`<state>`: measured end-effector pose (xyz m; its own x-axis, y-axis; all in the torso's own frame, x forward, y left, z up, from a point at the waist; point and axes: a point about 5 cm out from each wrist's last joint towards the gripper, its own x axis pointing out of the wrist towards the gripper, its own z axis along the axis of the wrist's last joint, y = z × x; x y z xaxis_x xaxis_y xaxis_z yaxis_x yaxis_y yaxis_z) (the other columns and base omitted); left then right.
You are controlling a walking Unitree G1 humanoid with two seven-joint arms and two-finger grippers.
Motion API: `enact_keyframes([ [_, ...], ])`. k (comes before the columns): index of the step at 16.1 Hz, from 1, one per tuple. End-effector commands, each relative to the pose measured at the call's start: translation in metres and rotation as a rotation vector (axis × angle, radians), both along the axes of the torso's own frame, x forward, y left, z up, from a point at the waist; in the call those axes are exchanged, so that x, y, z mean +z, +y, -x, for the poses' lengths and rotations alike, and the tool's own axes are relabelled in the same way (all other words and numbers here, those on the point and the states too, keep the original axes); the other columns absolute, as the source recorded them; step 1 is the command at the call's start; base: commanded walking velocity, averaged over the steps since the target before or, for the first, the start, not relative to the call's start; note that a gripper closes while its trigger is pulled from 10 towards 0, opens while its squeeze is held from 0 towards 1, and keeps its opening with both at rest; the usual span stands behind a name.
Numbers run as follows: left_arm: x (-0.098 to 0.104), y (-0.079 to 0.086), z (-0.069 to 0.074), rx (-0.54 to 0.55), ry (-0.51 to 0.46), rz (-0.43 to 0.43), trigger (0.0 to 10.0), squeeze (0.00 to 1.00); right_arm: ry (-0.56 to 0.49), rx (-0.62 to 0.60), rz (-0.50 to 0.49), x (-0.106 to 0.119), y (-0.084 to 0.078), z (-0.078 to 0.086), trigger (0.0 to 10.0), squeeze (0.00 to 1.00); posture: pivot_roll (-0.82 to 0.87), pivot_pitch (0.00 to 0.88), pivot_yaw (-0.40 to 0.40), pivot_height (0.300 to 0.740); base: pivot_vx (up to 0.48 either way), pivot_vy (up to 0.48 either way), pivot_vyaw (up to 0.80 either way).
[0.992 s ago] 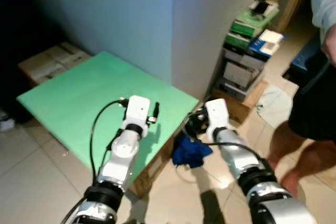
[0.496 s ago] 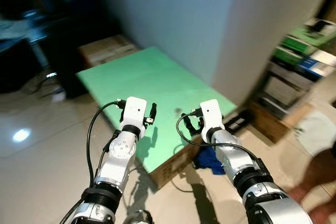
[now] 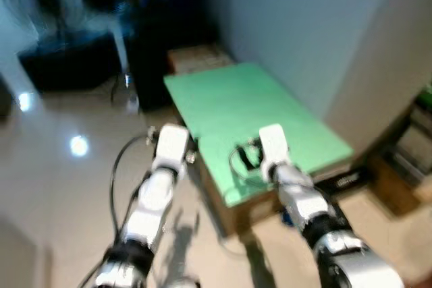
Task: Hang keys on a hook
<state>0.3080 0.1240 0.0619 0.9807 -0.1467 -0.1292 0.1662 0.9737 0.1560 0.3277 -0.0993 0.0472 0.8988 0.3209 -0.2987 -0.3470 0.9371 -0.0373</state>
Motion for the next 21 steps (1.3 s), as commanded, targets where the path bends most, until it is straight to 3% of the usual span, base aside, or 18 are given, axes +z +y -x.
enact_keyframes([
  [1,0.0078,-0.0041,-0.0050,-0.010,-0.024,-0.001,10.0,0.00,0.018,-0.007,0.014,-0.0043,-0.0041,0.0020,10.0,0.00,-0.05,0.000,0.046,0.740,0.000,0.000,0.60],
  [4,0.0085,-0.0039,-0.0059,-0.008,-0.026,-0.004,10.0,0.00,0.020,-0.024,0.010,-0.0044,-0.0047,0.0016,10.0,0.00,-0.05,0.000,0.047,0.740,0.000,0.000,0.60],
  [11,0.0132,-0.0066,-0.0053,-0.037,-0.069,-0.042,10.0,0.00,0.022,-0.027,0.005,-0.0041,-0.0038,0.0009,10.0,0.00,-0.04,0.000,0.045,0.740,0.000,0.000,0.00],
  [16,0.0163,-0.0079,-0.0039,-0.052,-0.087,0.005,10.0,0.00,0.025,-0.029,0.004,-0.0043,-0.0037,0.0007,10.0,0.00,-0.04,0.000,0.046,0.740,0.000,-0.445,0.00],
  [21,0.0162,-0.0074,-0.0038,-0.051,-0.086,-0.011,10.0,0.00,0.024,-0.039,0.004,-0.0037,-0.0054,-0.0001,10.0,0.00,-0.05,0.000,0.048,0.740,0.000,-0.480,0.00],
])
